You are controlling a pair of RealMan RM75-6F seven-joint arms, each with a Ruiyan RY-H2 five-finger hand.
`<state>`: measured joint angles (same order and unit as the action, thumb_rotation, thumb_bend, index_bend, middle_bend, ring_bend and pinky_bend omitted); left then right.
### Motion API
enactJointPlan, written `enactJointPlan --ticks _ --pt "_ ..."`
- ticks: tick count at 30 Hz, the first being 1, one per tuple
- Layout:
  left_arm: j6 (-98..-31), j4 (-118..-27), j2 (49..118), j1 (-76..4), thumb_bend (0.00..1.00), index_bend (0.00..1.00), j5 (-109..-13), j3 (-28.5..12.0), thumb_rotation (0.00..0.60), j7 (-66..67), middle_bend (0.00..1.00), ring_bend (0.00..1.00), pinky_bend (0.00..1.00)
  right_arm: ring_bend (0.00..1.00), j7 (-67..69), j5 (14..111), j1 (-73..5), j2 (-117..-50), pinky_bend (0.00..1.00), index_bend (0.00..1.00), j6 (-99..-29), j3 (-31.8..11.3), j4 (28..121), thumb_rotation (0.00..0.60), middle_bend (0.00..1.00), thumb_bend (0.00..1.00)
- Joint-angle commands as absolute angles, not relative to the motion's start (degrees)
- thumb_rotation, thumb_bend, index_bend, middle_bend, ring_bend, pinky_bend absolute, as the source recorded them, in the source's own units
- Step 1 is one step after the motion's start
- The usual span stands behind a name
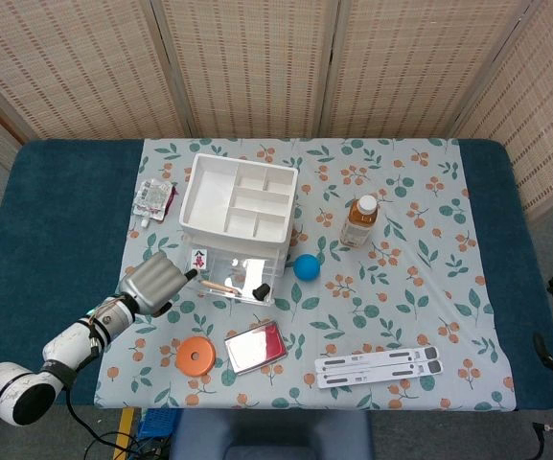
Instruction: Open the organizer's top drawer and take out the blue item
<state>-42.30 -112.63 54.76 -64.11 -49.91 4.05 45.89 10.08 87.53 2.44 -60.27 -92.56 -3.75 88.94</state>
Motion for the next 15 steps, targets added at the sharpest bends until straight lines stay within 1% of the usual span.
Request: enactJointPlan --ticks 1,5,15 --pt "-42.65 -113.09 54.47 -63.91 0.34 0.10 -50.64 4.14 0.600 45.14 1.00 1.00 1.00 0.11 10.18 87.62 2.41 -60.34 0.10 0.05 -92.56 -3.76 88.82 0.600 0.21 0.41" --pt "-42.96 -113.82 53.43 -63.31 0.34 0.09 -51.97 4.20 0.600 43.62 1.00 1.00 1.00 0.11 10.37 87.64 2.37 -60.43 0.10 0.05 -92.53 -3.80 88.65 0.600 0.21 0.41" --pt "-42.50 -114.19 51.09 -63.24 0.34 0.15 -51.63 5.59 0.600 43.68 1.00 1.00 1.00 0.11 10.92 87.72 2.36 -60.67 0.10 0.05 -92.43 -3.76 88.16 0.600 0.21 0.41"
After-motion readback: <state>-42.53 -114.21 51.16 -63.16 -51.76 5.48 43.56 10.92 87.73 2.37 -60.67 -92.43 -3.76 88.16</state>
